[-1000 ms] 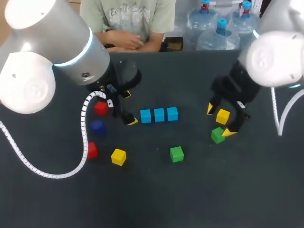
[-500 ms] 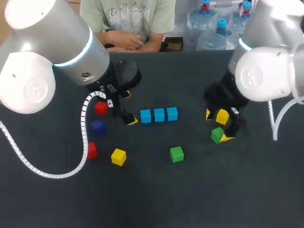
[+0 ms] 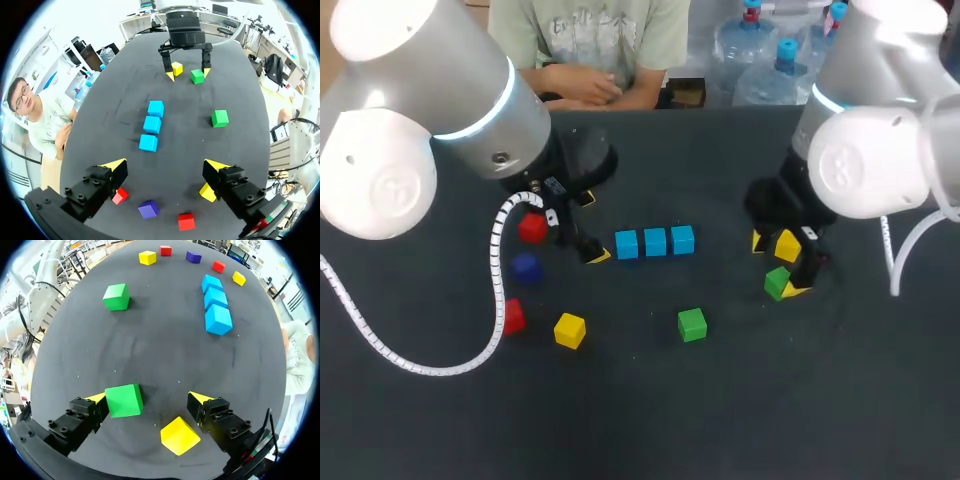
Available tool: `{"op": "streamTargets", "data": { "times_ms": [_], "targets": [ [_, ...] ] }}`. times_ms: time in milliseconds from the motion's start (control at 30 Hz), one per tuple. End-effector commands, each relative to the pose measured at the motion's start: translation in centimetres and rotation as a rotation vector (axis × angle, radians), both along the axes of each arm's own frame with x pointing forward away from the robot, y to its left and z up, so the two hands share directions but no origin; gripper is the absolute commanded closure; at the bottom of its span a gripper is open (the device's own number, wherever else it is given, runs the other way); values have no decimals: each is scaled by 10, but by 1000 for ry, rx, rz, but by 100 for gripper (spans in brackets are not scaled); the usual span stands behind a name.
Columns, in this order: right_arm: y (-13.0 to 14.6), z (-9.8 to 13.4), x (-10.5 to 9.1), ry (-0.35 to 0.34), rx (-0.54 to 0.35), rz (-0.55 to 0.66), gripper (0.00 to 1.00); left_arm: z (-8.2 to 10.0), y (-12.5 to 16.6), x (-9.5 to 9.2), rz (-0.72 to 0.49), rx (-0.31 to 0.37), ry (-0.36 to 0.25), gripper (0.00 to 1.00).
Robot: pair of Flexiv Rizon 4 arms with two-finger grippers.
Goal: Place the blue cubes, place green cubes on the blue cubes, place the yellow cubes on the green cubes, then place the red cubes on the yellow cubes, and place purple cube on the red cubes.
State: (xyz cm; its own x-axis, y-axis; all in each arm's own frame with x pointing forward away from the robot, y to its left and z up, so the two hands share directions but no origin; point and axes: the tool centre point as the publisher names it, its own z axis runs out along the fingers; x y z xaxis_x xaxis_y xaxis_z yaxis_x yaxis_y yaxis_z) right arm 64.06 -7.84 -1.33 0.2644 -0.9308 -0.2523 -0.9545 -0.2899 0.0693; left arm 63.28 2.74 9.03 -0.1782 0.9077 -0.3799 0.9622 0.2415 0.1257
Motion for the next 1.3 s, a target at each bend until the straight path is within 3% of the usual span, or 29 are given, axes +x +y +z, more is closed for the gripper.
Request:
{"op": "streamTargets", "data": {
  "times_ms": [33,700,767,800,867,1033,1133,1167,1200,1233,1300],
  "targets": [
    [0,1,0,-11,-32,3,0,0,1,0,-2,-2,0,0],
    [-3,5,-11,-52,-109,2,0,0,1,0,-2,-2,0,0],
    [-4,5,-11,-56,-107,-1,52,0,1,0,-2,-2,0,0],
    [-4,6,-11,-57,-107,-1,55,0,1,0,-2,-2,0,0],
    [-4,6,-12,-60,-107,-4,68,0,1,0,-2,-2,0,0],
    [-3,4,-13,-56,-108,-4,73,0,1,0,-2,-2,0,0],
    [-2,3,-13,-51,-110,0,64,0,1,0,-2,-2,0,0],
    [-1,2,-13,-47,-115,4,54,0,1,0,-2,-2,0,0],
    [-1,2,-13,-46,-117,4,14,0,1,0,-2,-2,0,0],
    [0,2,-13,-45,-118,6,0,0,1,0,-2,-2,0,0],
    [0,2,-13,-45,-123,8,0,0,1,0,-2,-2,0,0]
  ]
}}
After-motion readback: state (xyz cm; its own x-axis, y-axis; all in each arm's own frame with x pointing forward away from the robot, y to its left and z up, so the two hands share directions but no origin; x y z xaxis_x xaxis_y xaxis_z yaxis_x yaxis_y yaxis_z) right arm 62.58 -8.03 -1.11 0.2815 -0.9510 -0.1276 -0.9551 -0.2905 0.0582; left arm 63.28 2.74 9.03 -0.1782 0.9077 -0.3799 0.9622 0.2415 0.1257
